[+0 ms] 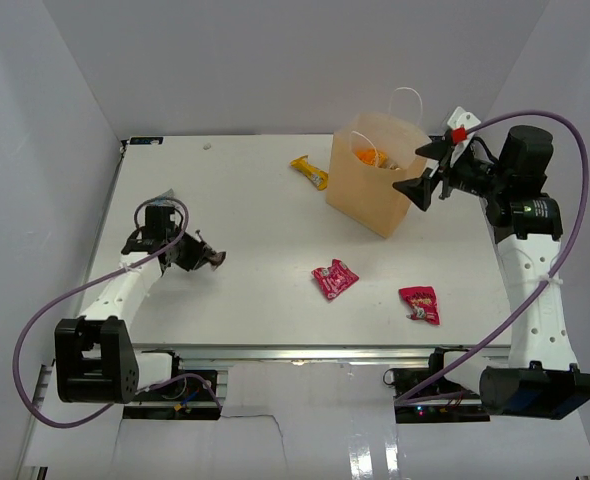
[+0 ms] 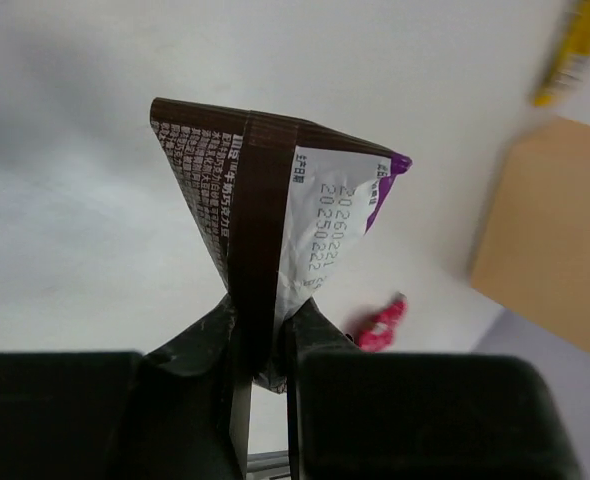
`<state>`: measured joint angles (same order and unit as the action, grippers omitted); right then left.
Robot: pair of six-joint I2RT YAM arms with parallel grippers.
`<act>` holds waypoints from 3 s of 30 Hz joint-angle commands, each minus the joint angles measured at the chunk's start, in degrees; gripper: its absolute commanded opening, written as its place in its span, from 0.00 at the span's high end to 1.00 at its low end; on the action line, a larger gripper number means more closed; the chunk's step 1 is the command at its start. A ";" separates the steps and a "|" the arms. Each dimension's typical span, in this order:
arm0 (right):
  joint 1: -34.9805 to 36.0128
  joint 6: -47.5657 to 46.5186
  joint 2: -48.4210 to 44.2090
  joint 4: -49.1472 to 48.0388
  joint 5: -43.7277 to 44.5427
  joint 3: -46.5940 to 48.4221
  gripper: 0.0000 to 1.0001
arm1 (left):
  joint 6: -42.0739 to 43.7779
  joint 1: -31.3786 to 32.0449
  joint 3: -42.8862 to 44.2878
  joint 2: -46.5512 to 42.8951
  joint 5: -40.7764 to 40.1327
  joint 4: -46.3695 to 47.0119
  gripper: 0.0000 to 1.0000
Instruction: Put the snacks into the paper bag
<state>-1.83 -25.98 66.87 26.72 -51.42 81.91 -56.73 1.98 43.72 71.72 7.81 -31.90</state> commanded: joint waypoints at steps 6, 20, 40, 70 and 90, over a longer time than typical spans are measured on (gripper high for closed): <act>-0.11 -1.80 -6.84 3.25 -0.27 -10.44 0.07 | 0.84 6.27 19.84 7.09 30.59 38.57 0.91; -0.99 0.23 -11.94 3.87 7.56 -16.96 0.07 | -13.66 26.49 94.33 57.90 30.25 40.25 0.85; -1.08 -4.69 -11.68 10.54 9.23 -21.18 0.06 | -11.57 30.63 93.64 58.97 22.24 36.13 0.33; -1.08 -3.12 -10.62 10.72 13.80 -21.44 0.06 | 8.47 33.53 98.75 57.04 13.72 20.56 0.51; -1.08 -7.05 -5.53 16.59 20.65 -19.16 0.06 | 20.59 34.85 97.52 49.40 6.80 22.76 0.13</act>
<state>-2.66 -29.91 59.07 39.59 -34.15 59.96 -40.84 36.86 140.29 131.28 18.39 -11.22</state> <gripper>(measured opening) 0.941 0.868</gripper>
